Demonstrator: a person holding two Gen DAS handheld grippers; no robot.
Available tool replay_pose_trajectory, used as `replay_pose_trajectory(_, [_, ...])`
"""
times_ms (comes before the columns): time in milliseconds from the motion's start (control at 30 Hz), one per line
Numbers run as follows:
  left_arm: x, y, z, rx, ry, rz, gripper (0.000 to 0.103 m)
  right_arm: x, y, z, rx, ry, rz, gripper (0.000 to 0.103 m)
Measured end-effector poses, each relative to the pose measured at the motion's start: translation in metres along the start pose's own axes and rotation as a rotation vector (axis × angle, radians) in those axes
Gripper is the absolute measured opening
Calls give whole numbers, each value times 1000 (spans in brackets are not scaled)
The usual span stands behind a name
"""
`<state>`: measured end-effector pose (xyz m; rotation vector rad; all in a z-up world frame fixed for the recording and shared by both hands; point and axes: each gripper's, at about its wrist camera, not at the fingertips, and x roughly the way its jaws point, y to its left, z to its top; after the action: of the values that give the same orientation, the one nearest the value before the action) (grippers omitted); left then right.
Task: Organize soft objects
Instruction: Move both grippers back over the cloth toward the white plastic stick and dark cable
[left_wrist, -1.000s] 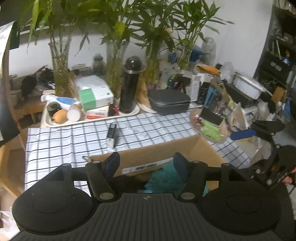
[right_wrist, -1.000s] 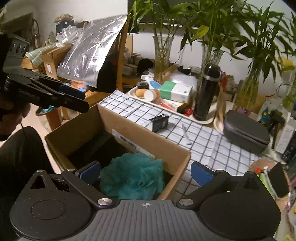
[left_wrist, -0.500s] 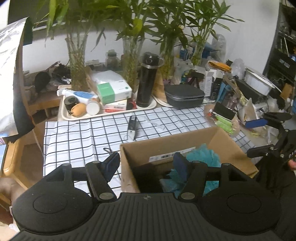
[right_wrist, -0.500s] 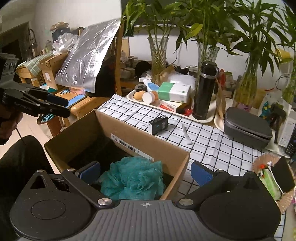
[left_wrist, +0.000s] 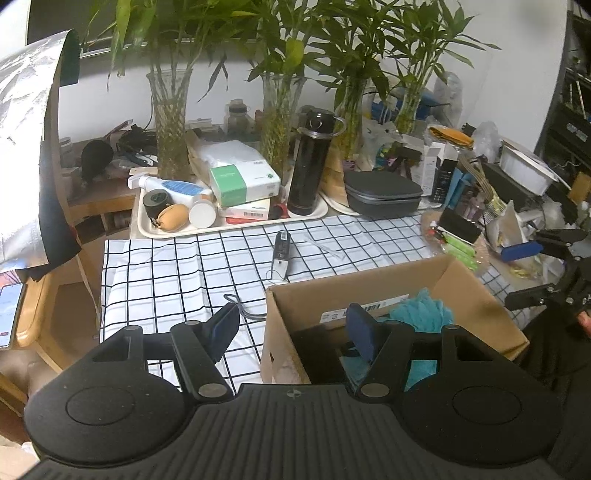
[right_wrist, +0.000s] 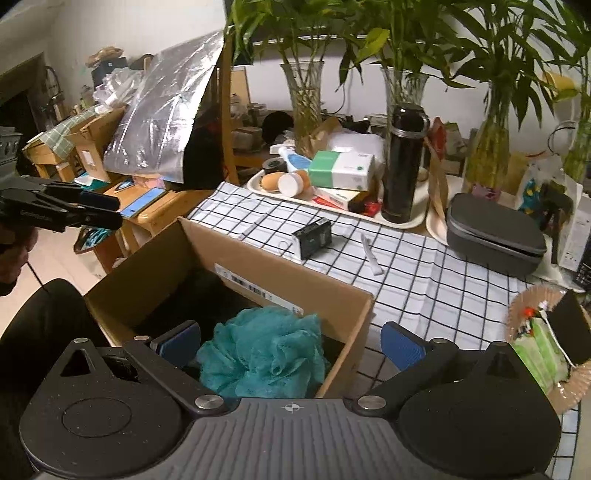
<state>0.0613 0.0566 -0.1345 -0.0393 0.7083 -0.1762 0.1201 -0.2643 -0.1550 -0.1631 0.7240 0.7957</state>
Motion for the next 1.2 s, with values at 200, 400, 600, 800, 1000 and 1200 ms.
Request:
replay_pose_trajectory(200, [3, 1, 0, 20, -3, 4, 63, 3, -3, 0, -10, -7, -16, 103])
replay_pose_trajectory(400, [7, 3, 0, 9, -1, 3, 63, 7, -6, 4, -18, -21, -41, 103])
replay_pose_trajectory(600, [15, 11, 3, -6, -1, 12, 63, 12, -18, 10, 13, -44, -46, 103])
replay_pose_trajectory(800, [23, 18, 5, -12, -1, 19, 63, 19, -33, 16, 53, -53, -39, 103])
replay_pose_trajectory(1000, [32, 26, 8, -32, -3, 25, 63, 28, -44, 21, 83, -62, -72, 103])
replay_pose_trajectory(1200, [42, 36, 10, -47, -5, 31, 63, 39, -63, 27, 146, -75, 5, 103])
